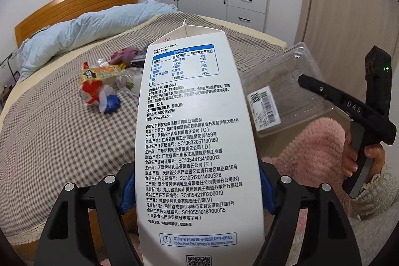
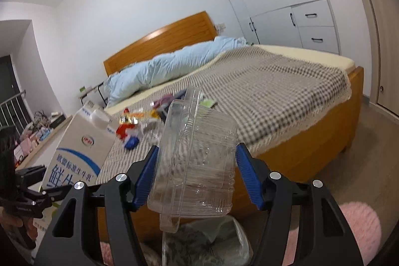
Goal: Collect trash
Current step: 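Carry the milk carton and clear box off the bed toward the trash bin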
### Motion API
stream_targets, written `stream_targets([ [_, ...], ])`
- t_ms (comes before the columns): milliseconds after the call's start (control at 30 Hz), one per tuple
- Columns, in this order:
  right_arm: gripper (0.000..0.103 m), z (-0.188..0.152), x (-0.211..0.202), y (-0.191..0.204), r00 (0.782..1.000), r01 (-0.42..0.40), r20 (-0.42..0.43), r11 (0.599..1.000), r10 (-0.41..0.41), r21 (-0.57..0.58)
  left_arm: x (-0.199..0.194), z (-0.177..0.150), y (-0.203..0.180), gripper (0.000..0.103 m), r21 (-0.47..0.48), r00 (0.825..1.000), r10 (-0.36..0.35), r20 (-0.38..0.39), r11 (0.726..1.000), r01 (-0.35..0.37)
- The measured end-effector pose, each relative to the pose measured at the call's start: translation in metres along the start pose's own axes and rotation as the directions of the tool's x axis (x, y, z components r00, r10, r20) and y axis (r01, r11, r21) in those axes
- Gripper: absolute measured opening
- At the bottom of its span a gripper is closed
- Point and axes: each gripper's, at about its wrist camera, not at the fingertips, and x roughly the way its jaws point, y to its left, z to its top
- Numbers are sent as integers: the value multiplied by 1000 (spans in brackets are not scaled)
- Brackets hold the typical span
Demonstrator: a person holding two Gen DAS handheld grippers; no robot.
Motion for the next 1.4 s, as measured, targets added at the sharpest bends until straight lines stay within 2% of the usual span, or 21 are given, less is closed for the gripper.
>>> stream_targets([
  [533,61,-53,13,-24,982,134,-134,991,-133,3,47,-57,-13,73,58,991,-86,-106,994,93],
  [833,61,-70,37,-46,963,187,-197,982,-182,7,80,-75,-20,73,111,982,-72,-175,990,92],
  [1133,61,-85,67,-66,938,235,-263,972,-224,11,127,-101,-33,73,196,960,-47,-275,975,104],
  [1400,61,-96,89,-71,912,266,-318,964,-259,-22,164,-117,-38,73,247,949,-50,-311,960,131],
])
